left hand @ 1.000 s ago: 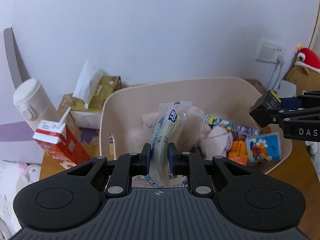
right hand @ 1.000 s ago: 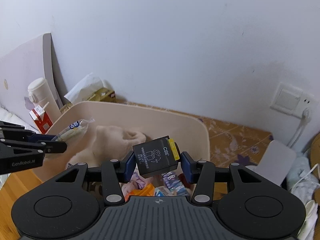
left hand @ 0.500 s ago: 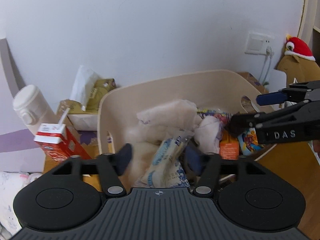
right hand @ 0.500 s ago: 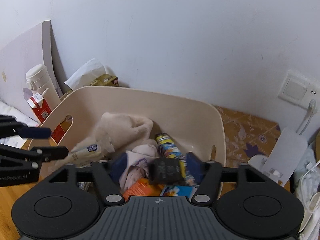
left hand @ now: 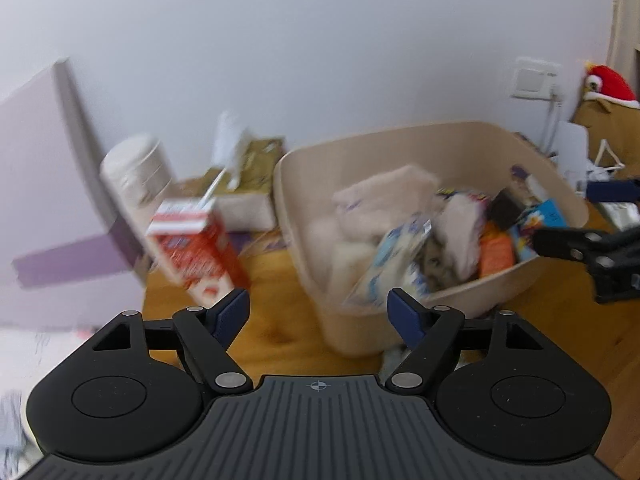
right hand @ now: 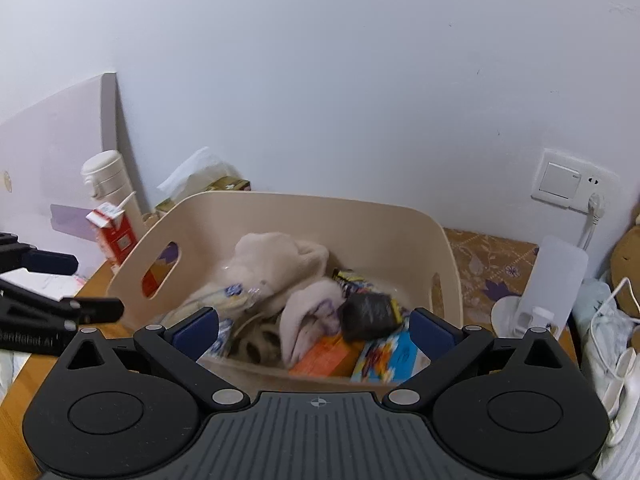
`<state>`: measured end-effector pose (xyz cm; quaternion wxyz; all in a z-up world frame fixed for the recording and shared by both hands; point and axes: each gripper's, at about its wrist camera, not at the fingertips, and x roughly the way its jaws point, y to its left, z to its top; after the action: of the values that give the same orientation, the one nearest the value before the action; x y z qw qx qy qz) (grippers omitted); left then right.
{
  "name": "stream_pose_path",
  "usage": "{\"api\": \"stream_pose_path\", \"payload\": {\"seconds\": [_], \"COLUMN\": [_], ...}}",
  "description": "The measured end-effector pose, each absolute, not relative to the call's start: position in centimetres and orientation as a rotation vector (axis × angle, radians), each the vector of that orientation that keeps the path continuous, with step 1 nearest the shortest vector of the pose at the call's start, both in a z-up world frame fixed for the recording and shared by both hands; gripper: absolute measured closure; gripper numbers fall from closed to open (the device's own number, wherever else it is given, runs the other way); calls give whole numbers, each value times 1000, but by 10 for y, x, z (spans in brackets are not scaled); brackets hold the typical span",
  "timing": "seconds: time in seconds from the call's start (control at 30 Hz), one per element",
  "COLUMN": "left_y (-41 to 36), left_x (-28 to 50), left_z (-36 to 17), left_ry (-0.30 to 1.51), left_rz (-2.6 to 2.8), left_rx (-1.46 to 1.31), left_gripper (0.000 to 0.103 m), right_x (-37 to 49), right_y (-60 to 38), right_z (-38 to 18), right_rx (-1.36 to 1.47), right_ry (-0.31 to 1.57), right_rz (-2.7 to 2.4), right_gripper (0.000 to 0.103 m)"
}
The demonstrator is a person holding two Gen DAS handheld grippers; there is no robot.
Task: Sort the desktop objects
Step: 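Carry the bread and black box into the bin and open both tools, then grasp the brown hair clip with the left tool while the right tool grasps the brown plaid bow item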
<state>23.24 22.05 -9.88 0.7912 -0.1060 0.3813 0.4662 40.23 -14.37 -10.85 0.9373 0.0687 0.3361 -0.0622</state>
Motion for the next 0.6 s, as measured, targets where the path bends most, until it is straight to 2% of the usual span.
{"api": "stream_pose_path", "payload": {"seconds": [0.4, 0.6], "left_y": [186, 177], "left_x": [203, 211], "left_z": [-146, -169], "left_ry": [923, 974], "left_rz": [971, 931], "left_rx": [-377, -354], "left_gripper": [25, 25], "right_x": [382, 376], "right_y": [-117, -118], "right_z": [-173, -190], "right_rx": [101, 130], "right_ry": [950, 993], "right_rz": [-132, -153], "right_gripper": [0, 0]}}
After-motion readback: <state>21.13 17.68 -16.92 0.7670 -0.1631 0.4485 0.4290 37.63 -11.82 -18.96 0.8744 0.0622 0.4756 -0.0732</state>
